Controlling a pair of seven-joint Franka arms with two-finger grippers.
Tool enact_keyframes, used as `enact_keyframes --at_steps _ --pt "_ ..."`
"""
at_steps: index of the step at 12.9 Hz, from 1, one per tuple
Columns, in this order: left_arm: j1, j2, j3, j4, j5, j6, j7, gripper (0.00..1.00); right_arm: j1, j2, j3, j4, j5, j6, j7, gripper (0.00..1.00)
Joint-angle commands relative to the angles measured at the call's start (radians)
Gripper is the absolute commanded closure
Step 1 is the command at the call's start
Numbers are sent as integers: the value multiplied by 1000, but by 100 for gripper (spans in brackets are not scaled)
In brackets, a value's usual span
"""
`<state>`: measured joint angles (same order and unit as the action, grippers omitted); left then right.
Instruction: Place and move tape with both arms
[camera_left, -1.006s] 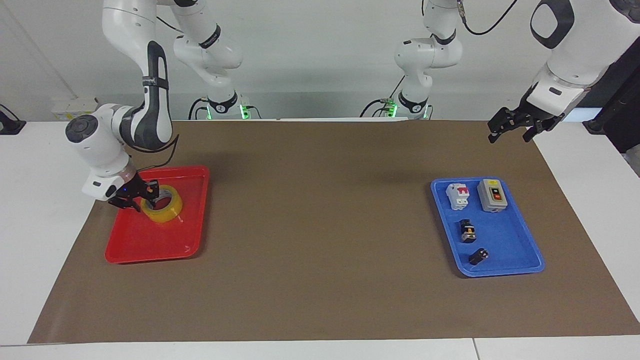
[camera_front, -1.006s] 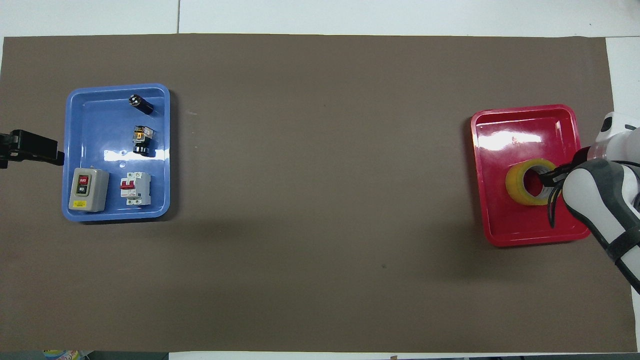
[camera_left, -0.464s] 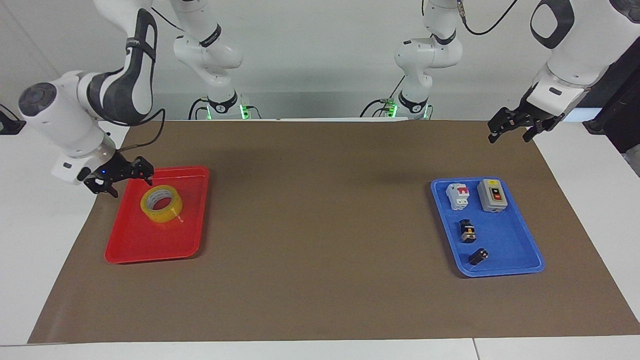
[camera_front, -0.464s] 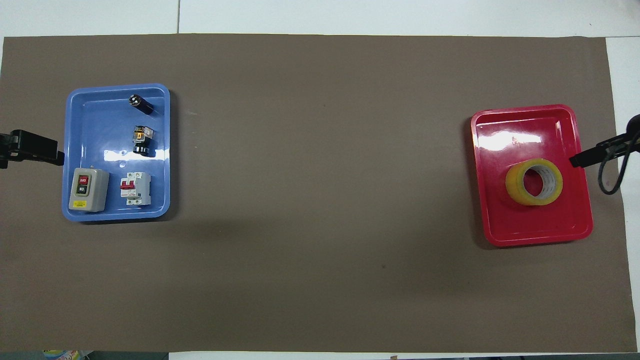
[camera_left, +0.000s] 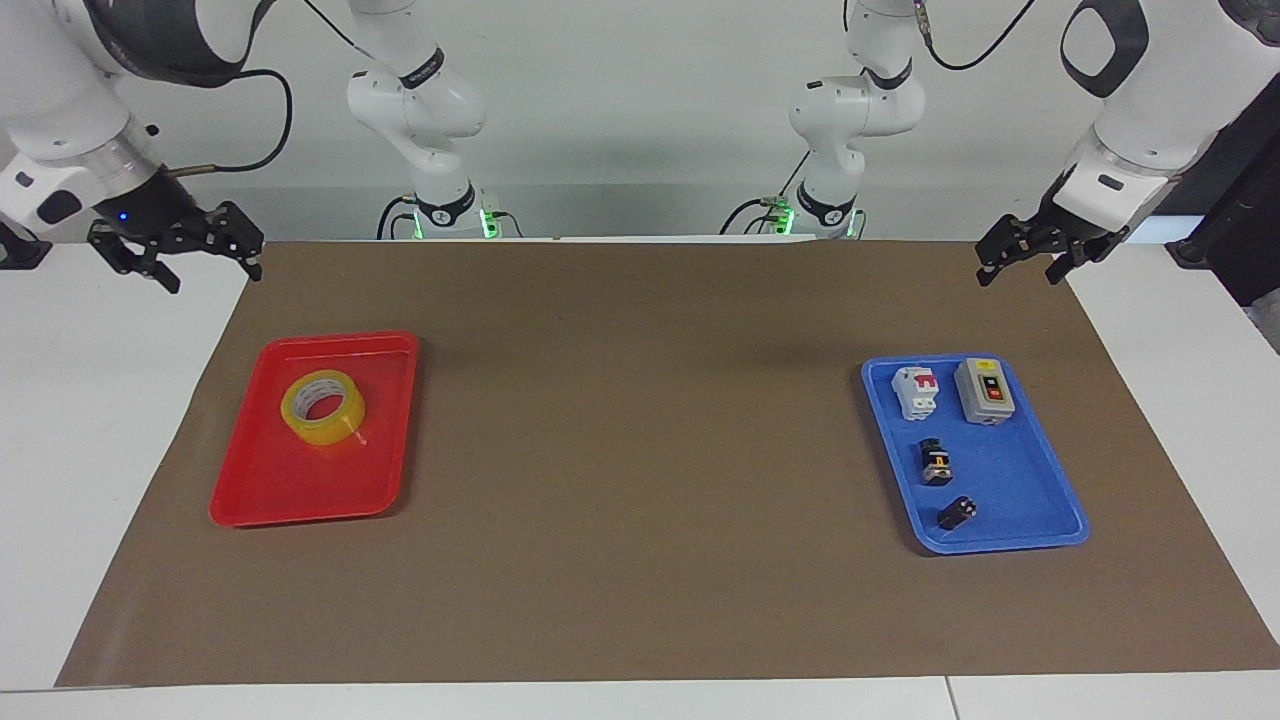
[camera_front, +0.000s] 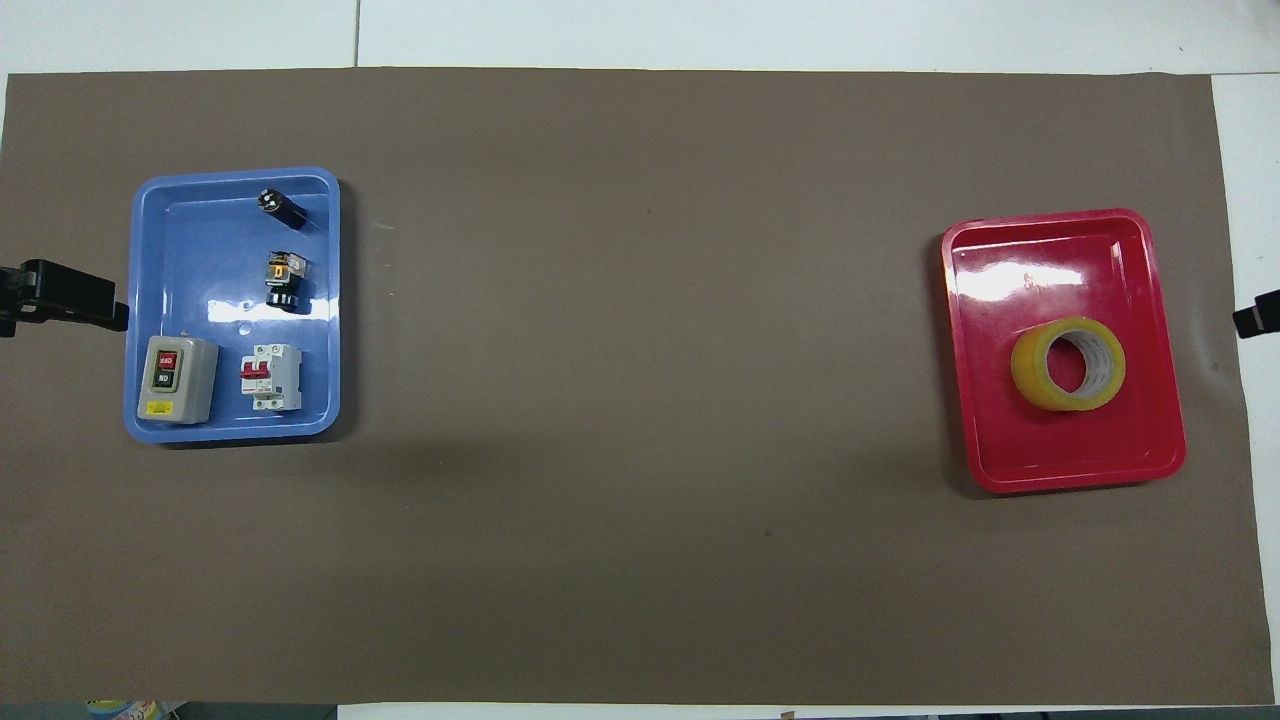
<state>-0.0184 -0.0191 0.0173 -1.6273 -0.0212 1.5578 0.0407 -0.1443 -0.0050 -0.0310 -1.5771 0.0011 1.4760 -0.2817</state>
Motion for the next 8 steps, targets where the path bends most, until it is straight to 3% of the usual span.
enact_keyframes --at_steps 1,8 --pt "6 -22 -4 -19 -10 -2 13 0 29 -47 10 -67 -36 -20 102 0" --pt "5 -22 -2 -19 -10 -2 15 0 26 -36 6 -52 -38 -8 133 0"
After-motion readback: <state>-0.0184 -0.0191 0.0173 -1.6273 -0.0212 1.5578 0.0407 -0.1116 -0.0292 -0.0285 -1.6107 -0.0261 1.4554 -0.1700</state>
